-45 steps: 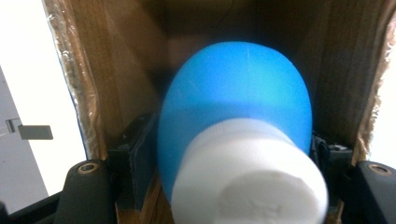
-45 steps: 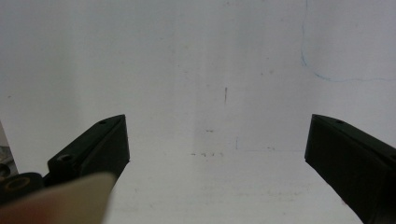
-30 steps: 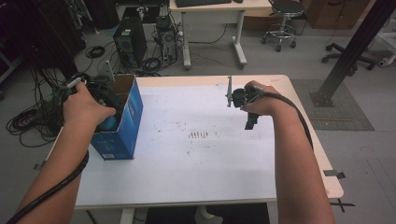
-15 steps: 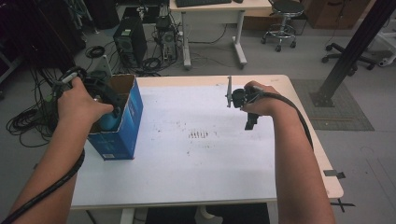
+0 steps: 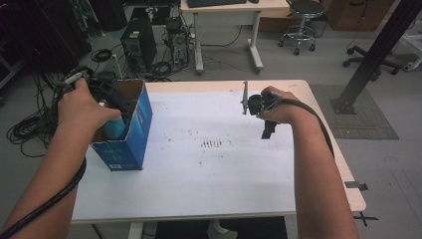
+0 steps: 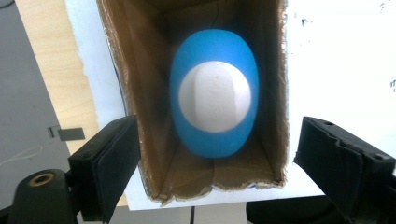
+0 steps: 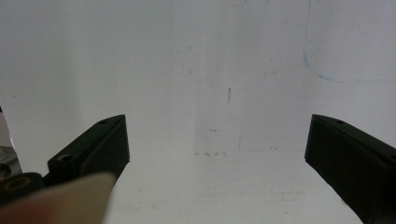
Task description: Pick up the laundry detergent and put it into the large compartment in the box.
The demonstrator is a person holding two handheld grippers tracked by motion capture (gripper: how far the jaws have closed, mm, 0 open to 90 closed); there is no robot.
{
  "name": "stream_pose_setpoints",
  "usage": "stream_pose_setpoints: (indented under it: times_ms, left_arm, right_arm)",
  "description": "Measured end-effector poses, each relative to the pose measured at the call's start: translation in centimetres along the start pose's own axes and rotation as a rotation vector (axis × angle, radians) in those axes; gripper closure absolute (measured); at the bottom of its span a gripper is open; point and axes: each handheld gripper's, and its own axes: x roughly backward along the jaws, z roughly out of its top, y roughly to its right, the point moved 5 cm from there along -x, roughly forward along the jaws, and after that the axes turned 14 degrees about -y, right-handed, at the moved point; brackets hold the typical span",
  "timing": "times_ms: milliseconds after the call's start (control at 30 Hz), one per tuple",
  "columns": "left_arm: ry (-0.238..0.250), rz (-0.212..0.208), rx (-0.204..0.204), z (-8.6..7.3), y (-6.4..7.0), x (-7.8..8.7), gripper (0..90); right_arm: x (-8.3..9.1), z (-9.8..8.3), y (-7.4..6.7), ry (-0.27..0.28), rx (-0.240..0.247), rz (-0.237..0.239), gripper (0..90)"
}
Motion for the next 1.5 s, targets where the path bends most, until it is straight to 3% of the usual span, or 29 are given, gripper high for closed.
stream_pose_setpoints:
  times_ms: [267,433,467,500,567,600,667,700,733,767,800,833,867,900,967,1133,1167,1200,1233,1267,1300,1333,1433,1500]
  left_arm:
    - [0.023,0.031,-0.053,-0.3,1.2,1.1,9.4]
    - [0.045,0.058,-0.133,-0.8,3.0,2.1,6.8]
    - [0.045,0.058,-0.133,-0.8,3.0,2.1,4.7]
    - [0.057,0.078,-0.194,-0.9,3.9,2.3,2.3]
    - [0.073,0.084,-0.237,-1.0,4.9,2.5,1.2]
    - [0.073,0.084,-0.237,-1.0,4.9,2.5,0.5]
    - [0.068,0.081,-0.305,-1.2,6.4,2.6,0.5]
    - [0.068,0.081,-0.305,-1.2,6.4,2.6,0.3]
    - [0.069,0.079,-0.332,-1.2,7.0,2.6,0.3]
    - [0.066,0.082,-0.393,-1.3,8.2,2.4,0.2]
    - [0.066,0.082,-0.393,-1.3,8.2,2.4,0.2]
    - [0.087,0.089,-0.513,-1.4,9.8,2.3,0.2]
    - [0.087,0.089,-0.513,-1.4,9.8,2.3,0.2]
    - [0.091,0.086,-0.539,-1.5,10.3,2.2,0.4]
    - [0.087,0.094,-0.628,-1.6,11.8,2.0,0.5]
    - [0.074,0.122,-0.78,-2.0,14.0,1.6,0.6]
    - [0.08,0.145,-0.833,-2.2,14.4,1.5,0.4]
    - [0.08,0.145,-0.833,-2.2,14.4,1.5,0.6]
    - [0.063,0.173,-0.894,-2.5,14.8,1.4,1.0]
    - [0.063,0.173,-0.894,-2.5,14.8,1.4,1.0]
    - [0.059,0.18,-0.926,-2.6,15.0,1.4,1.0]
    - [0.054,0.192,-0.983,-2.8,15.2,1.5,1.0]
    - [0.048,0.187,-1.036,-3.1,15.6,1.4,1.1]
    - [0.043,0.183,-1.041,-3.2,15.7,1.4,1.1]
  right_arm:
    - [0.0,-0.2,-0.1,-0.002,0.0,0.0,6.4]
    - [-0.1,-0.1,0.0,0.003,-0.002,0.003,6.4]
    - [-0.1,-0.1,0.0,0.002,-0.002,0.004,6.4]
    - [-0.2,-0.2,0.0,0.002,-0.002,0.004,6.4]
    - [-0.2,-0.2,0.0,0.004,-0.002,0.004,6.4]
    - [-0.2,-0.2,0.0,0.004,-0.002,0.004,6.4]
    - [-0.3,-0.4,0.0,0.004,-0.006,0.007,6.4]
    - [-0.4,-0.4,-0.1,0.006,-0.008,0.008,6.4]
    - [-0.4,-0.4,-0.1,0.006,-0.008,0.008,6.4]
    - [-0.5,-0.4,-0.1,0.005,-0.008,0.009,6.4]
    - [-0.5,-0.4,-0.1,0.005,-0.008,0.009,6.4]
    - [-0.5,-0.4,-0.1,0.004,-0.01,0.012,6.4]
    - [-0.5,-0.4,-0.1,0.004,-0.01,0.012,6.4]
    - [-0.6,-0.4,-0.1,0.004,-0.011,0.012,6.4]
    - [-0.7,-0.4,-0.1,0.002,-0.01,0.015,6.4]
    - [-0.6,-0.5,-0.1,0.005,-0.013,0.016,6.4]
    - [-0.6,-0.5,-0.1,0.005,-0.012,0.016,6.4]
    - [-0.6,-0.5,-0.1,0.005,-0.012,0.016,6.4]
    - [-0.6,-0.5,-0.1,0.003,-0.012,0.017,6.4]
    - [-0.7,-0.5,-0.1,0.003,-0.014,0.017,6.4]
    - [-0.7,-0.5,-0.1,0.003,-0.014,0.017,6.4]
    - [-0.7,-0.5,-0.2,-0.001,-0.012,0.016,6.4]
    - [-0.6,-0.4,-0.2,0.002,-0.011,0.017,6.4]
    - [-0.5,-0.3,-0.3,0.003,-0.01,0.017,6.4]
